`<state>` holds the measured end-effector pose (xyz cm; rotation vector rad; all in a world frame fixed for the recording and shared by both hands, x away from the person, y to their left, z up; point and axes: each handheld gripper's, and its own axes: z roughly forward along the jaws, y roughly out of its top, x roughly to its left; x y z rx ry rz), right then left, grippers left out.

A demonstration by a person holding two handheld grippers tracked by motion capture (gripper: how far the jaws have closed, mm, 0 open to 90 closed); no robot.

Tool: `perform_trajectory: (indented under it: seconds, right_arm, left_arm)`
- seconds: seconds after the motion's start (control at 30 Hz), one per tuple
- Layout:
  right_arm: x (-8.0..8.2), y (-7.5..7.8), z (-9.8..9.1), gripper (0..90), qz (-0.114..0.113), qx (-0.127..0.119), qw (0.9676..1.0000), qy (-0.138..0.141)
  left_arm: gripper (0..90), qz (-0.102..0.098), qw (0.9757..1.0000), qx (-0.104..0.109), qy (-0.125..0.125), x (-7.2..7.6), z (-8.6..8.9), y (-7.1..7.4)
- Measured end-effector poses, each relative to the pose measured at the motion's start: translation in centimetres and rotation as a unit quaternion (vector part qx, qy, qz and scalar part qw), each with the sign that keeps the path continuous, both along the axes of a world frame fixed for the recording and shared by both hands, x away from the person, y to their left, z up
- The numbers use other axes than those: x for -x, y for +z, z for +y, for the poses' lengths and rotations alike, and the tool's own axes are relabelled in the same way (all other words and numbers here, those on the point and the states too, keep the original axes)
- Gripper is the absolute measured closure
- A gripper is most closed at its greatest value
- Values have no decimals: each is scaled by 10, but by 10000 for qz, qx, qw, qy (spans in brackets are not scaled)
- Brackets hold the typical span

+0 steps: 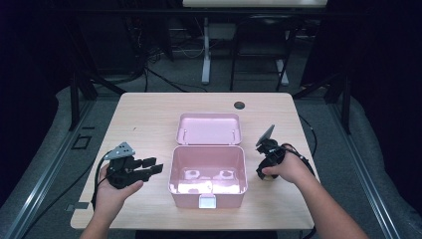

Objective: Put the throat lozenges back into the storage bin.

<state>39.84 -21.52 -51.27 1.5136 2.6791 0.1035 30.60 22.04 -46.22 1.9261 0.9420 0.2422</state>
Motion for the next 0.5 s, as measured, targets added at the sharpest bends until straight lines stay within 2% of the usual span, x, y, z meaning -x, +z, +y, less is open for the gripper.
perform_trajectory:
  seconds: [0.23, 0.5]
  right_arm:
    - [6, 25, 6, 195, -85, 132, 9998, 151]
    - [11, 51, 14, 196, -133, 200, 9984, 506]
  left_arm:
    - [587, -9, 10000, 2, -4, 1, 0, 1]
    - [587, -17, 10000, 3, 1, 0, -1, 0]
